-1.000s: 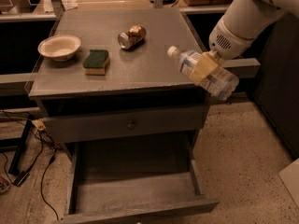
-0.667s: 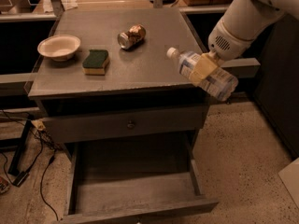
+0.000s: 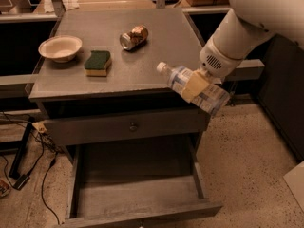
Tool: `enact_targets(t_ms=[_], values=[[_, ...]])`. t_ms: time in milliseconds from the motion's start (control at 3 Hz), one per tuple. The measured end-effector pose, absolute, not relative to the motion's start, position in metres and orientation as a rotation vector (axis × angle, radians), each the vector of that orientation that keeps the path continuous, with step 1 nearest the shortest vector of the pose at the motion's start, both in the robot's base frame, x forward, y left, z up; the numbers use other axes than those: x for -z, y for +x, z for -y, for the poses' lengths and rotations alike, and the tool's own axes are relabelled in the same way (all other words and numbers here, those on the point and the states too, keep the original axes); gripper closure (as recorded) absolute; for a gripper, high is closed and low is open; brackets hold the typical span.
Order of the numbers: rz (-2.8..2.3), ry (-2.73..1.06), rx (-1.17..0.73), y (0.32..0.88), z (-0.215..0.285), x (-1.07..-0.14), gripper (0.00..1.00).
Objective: Place blue plastic bottle into middle drawer
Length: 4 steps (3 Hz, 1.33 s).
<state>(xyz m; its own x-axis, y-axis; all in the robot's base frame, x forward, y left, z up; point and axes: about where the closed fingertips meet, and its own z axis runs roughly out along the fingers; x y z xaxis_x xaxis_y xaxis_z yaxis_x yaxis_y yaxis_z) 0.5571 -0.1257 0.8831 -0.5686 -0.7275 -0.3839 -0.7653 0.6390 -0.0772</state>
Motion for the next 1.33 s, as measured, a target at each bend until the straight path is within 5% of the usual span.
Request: enact_targets(t_ms=[1333], values=[[-2.455, -1.321, -0.258, 0.527, 0.088, -0.832, 1.00]])
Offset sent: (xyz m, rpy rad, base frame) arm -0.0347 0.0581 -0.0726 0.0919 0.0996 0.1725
